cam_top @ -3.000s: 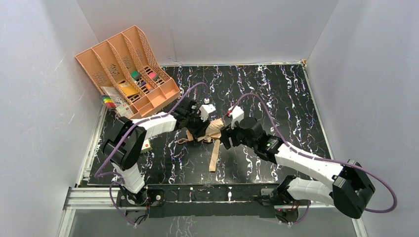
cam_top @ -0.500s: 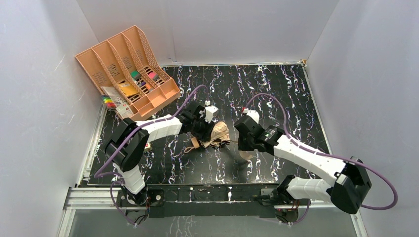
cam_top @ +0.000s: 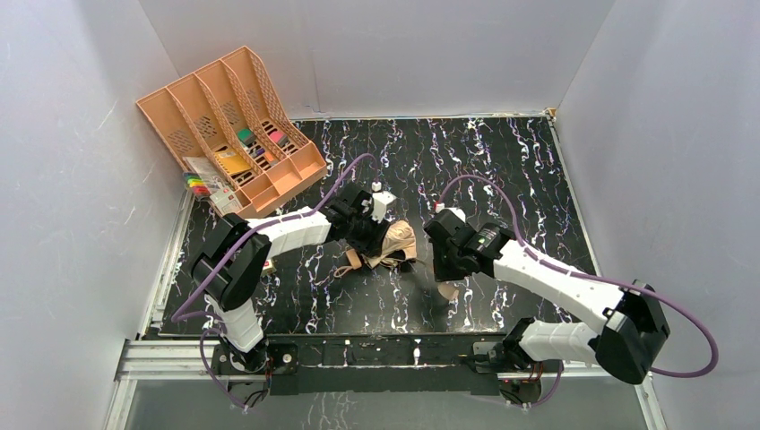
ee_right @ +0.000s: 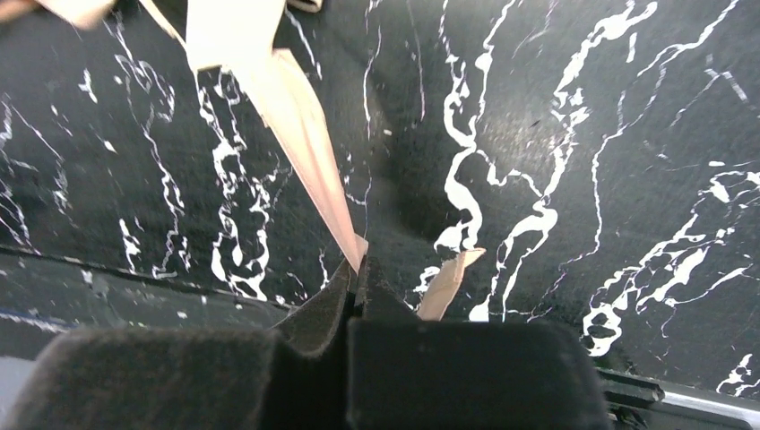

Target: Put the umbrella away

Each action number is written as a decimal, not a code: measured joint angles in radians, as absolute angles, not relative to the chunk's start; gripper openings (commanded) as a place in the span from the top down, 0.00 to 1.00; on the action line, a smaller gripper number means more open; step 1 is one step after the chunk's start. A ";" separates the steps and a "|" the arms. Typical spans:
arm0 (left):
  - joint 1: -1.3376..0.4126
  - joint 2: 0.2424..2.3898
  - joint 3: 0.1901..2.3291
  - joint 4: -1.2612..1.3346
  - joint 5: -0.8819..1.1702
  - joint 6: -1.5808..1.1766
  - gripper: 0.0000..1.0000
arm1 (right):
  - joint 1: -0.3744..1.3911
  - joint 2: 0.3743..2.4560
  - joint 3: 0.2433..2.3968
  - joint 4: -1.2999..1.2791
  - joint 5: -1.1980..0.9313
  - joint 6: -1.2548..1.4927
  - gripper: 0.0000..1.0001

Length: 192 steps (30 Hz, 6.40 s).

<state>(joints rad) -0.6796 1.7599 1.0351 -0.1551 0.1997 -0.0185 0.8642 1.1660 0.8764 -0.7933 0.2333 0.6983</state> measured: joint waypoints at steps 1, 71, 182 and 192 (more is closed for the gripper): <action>-0.679 1.760 1.035 -0.156 0.199 -0.017 1.00 | 0.864 1.182 0.876 -0.805 0.203 0.689 1.00; -1.028 1.739 0.479 0.897 -0.428 0.944 1.00 | 0.464 1.826 1.351 -0.352 -0.651 -0.276 0.02; -0.377 1.704 1.018 0.027 0.773 0.363 0.08 | 0.764 1.642 0.659 0.493 -0.044 -0.855 0.71; -0.390 1.763 1.136 -0.056 0.771 0.422 0.08 | 0.782 1.575 0.566 0.537 -0.027 -0.925 0.72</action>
<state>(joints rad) -0.3904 1.7630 1.1358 -0.0559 0.7712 0.4221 0.7818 1.5749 0.5655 0.5373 -0.0265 -0.9249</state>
